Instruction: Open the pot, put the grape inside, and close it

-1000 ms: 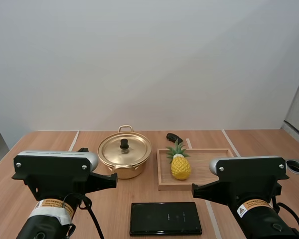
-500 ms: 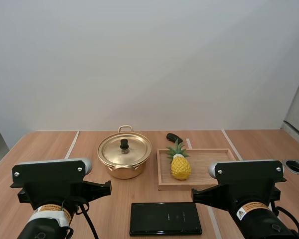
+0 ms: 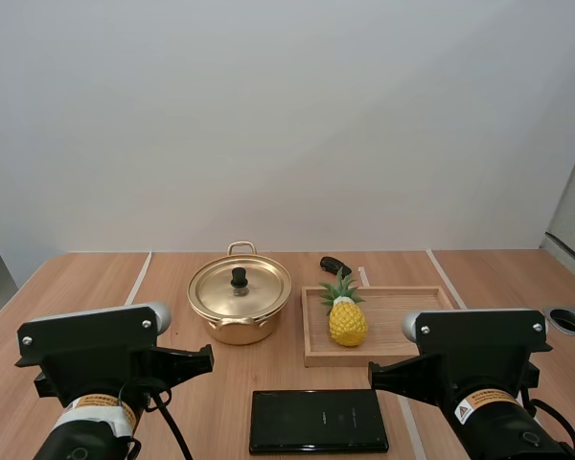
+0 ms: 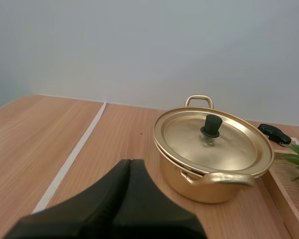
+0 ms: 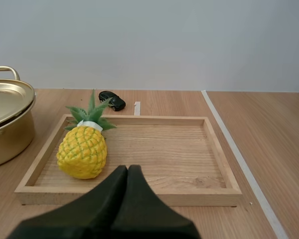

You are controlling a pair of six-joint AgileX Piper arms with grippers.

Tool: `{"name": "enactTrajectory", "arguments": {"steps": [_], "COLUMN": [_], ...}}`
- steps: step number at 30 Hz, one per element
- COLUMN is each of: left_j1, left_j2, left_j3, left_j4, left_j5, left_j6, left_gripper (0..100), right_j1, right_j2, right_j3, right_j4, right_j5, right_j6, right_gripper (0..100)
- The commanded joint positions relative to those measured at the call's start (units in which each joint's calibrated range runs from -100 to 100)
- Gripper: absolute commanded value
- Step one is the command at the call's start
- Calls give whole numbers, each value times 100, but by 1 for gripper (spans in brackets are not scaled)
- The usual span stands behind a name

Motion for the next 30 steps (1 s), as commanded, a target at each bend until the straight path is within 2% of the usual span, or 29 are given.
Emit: {"name": "enactTrajectory", "arguments": {"steps": [1, 12, 15, 19, 22, 24, 30], "left_j1": [7, 7, 7, 14, 108, 160, 246], "left_j2": [-23, -23, -23, -23, -23, -23, -23], "left_j3": [9, 9, 9, 9, 9, 9, 9], "left_j4": [-23, -49, -440, -1244, -1892, -2099, -2121], "left_j5": [-54, -67, -67, -146, -246, -263, -263], "left_j6": [-59, -59, -34, 1068, 1860, 2054, 2057], "left_gripper": [0, 0, 0, 0, 0, 0, 0], "right_j1": [17, 17, 17, 17, 17, 17, 17], "right_j2": [-43, -43, -43, -43, -43, -43, -43], "right_j3": [6, 6, 6, 6, 6, 6, 6], "right_j4": [-1, -1, -1, -1, -1, -1, -1], "right_j5": [10, 10, 10, 10, 10, 10, 10], "right_j6": [0, 0, 0, 0, 0, 0, 0], "right_gripper": [0, 0, 0, 0, 0, 0, 0]}}
